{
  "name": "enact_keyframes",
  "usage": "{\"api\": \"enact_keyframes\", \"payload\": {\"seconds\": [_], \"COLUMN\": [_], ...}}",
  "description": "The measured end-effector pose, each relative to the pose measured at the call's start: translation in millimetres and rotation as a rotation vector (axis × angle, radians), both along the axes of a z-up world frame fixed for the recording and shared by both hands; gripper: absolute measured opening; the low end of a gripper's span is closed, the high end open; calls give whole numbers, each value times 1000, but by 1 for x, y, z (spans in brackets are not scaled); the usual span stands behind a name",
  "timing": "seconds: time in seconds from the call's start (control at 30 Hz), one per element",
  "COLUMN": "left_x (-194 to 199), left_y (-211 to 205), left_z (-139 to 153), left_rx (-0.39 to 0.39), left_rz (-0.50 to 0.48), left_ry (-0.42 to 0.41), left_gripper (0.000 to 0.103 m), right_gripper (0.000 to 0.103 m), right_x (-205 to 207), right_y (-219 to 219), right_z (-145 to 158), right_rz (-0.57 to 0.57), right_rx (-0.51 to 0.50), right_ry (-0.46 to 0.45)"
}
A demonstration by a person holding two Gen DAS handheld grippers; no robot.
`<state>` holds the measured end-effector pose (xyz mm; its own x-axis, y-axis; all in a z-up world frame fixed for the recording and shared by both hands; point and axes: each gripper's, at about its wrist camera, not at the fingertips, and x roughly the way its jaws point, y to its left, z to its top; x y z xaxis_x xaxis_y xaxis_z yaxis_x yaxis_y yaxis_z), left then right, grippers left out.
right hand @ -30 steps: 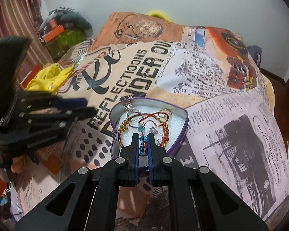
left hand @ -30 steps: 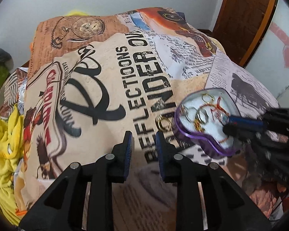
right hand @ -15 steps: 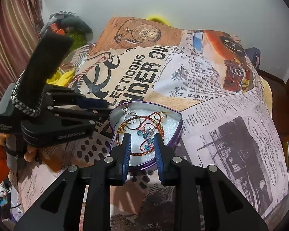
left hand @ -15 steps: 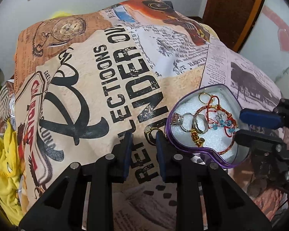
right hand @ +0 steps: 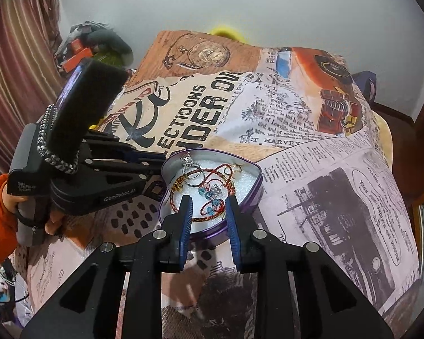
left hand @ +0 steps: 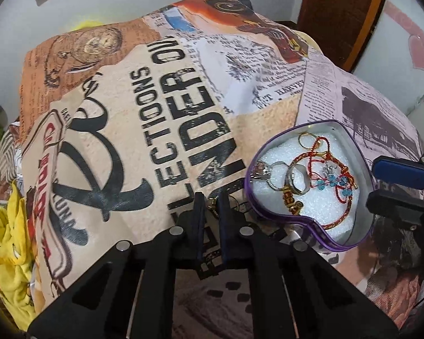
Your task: Organize jewelry
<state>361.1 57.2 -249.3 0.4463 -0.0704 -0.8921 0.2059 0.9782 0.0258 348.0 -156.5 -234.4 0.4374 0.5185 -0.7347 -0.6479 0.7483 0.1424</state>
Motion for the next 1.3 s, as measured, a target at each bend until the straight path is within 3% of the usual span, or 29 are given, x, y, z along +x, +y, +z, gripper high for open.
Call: {"api": "enact_keyframes", "payload": {"seconds": [0.23,0.47,0.87,1.0,1.17,1.3], "left_x": [-16,-31,-38,-49,-70,-97], "left_y": [9,-10,-51,-60,-54,-40], "left_z": [30,58,44,45,67,102], "left_rx": [-49,-99,-132,-89,-67,-76], "left_rz": [37,-15,-105,-130,-97,-16], "left_ry": [-73,-133,-66,-68,-128,-238], "left_gripper": [7,7,7,7,9,10], "right_gripper": [22,22,22,22,22,22], "right_x": [-3,-5,-20,-24,-34,-47], "right_y": [-7,-13,-25,-30,-35,-40], "right_z": [5,16,34,40,53,71], "right_rz": [-13,-40,-50,-53,-54,-57], "right_rx": [5,24,38,56,80,109], "right_ry": [-17,-35,-80,-83,-110,-159]}}
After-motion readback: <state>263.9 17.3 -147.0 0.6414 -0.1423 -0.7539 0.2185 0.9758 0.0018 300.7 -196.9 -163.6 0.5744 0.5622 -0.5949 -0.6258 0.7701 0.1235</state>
